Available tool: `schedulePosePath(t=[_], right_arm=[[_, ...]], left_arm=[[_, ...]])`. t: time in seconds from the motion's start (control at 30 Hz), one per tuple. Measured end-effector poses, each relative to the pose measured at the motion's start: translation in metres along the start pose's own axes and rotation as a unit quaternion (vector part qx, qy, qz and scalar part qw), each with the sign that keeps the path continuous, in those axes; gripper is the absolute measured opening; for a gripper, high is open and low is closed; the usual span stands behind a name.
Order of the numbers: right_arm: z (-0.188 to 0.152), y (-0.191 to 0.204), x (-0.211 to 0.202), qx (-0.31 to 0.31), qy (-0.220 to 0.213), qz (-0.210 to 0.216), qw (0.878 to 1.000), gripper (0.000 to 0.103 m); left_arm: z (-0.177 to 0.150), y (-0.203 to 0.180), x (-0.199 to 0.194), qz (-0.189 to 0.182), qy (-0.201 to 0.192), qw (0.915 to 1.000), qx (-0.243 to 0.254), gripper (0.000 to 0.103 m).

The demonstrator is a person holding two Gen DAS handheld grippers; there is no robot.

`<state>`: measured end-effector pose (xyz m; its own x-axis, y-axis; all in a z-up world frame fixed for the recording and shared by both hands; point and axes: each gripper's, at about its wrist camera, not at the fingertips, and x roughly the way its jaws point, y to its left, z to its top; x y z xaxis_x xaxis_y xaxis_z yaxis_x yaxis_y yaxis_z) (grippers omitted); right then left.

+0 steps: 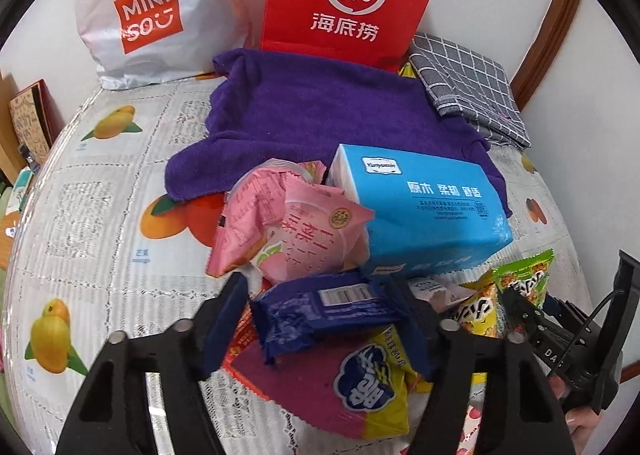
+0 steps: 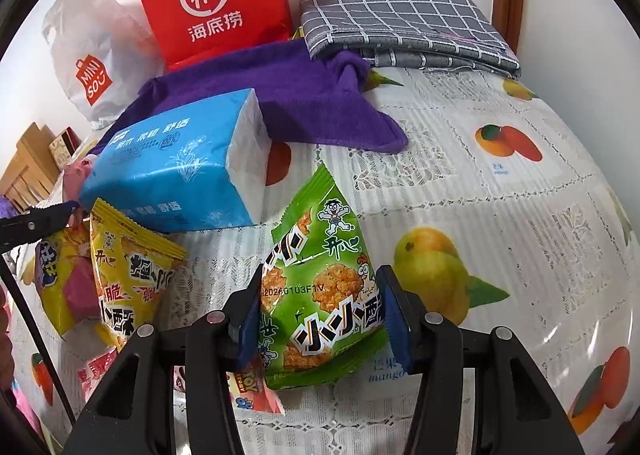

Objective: Organize snacks
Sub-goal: 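Grasp the blue biscuit packet with the left gripper while the right gripper holds the green bag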

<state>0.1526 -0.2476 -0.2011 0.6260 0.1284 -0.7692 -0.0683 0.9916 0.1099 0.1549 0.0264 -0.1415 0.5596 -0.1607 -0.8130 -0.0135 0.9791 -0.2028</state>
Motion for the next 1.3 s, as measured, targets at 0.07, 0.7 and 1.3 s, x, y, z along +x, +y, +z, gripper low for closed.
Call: schedulePosePath(t=[0.07,0.7,1.3], right_arm=[[0.000,0.001,0.001,-0.002,0.000,-0.002,1.000,0.052],[-0.003,0.012,-0.050,-0.006,-0.039,-0.015,0.999,0.052],[-0.006,0.025,-0.077,-0.015,-0.057,-0.017,0.998,0.052]], left_arm=[[0.000,-0.001,-0.002,-0.005,-0.005,1.0000,0.002,0.055],[-0.012,0.006,-0.052,-0.031,-0.045,0.9985,-0.001,0.044],[-0.036,0.028,-0.047,-0.041,-0.009,0.9988,-0.024,0.055]])
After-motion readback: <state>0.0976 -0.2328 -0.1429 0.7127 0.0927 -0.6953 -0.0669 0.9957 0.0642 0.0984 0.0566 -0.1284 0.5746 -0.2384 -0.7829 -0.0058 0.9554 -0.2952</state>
